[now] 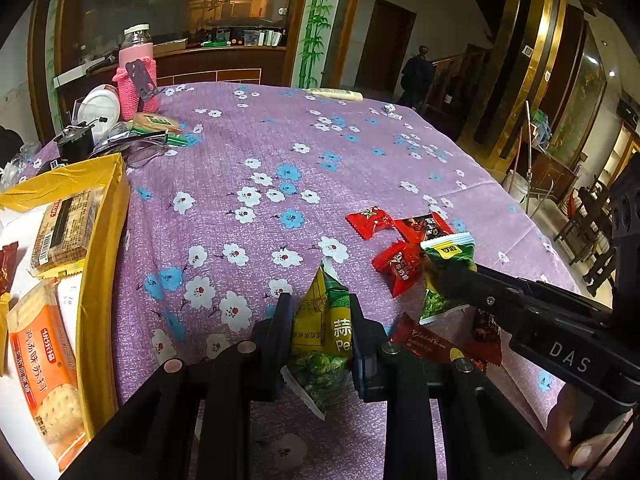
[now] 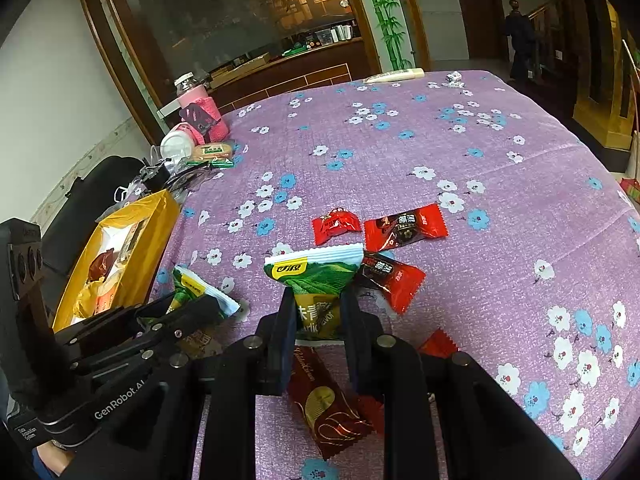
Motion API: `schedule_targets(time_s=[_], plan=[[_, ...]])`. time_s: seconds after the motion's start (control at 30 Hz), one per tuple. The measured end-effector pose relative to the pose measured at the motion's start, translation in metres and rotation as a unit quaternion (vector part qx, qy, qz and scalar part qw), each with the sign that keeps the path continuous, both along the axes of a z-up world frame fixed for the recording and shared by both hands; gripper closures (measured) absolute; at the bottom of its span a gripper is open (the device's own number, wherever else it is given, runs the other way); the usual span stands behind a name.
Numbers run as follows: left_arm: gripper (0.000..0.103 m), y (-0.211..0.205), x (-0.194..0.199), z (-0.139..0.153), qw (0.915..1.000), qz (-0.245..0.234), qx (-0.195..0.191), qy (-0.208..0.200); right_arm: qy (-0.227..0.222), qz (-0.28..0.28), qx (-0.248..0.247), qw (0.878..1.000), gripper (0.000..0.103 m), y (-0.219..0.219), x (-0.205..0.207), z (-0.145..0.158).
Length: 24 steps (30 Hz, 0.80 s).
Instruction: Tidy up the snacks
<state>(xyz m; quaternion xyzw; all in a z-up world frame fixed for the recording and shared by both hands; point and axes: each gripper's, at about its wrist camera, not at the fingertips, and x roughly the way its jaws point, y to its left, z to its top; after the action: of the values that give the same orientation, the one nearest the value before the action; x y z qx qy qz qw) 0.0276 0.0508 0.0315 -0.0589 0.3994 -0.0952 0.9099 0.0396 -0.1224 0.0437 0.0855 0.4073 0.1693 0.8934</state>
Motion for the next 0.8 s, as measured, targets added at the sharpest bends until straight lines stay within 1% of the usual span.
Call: schedule_targets(time_s=[0.57, 0.8], plan=[[0.078, 0.0025, -0.0010, 0.0022, 1.0000, 0.003, -0.008, -0.001, 0.001, -0.008, -0.002, 1.000, 0.083, -0.0025, 0.0021, -0.0019], [0.078, 0.0080, -0.0046, 0.0070, 0.9997, 0.009, -0.018, -0.011, -0.009, -0.017, -0.003, 1.000, 0.083, -0.0030, 0.0007, -0.0019]])
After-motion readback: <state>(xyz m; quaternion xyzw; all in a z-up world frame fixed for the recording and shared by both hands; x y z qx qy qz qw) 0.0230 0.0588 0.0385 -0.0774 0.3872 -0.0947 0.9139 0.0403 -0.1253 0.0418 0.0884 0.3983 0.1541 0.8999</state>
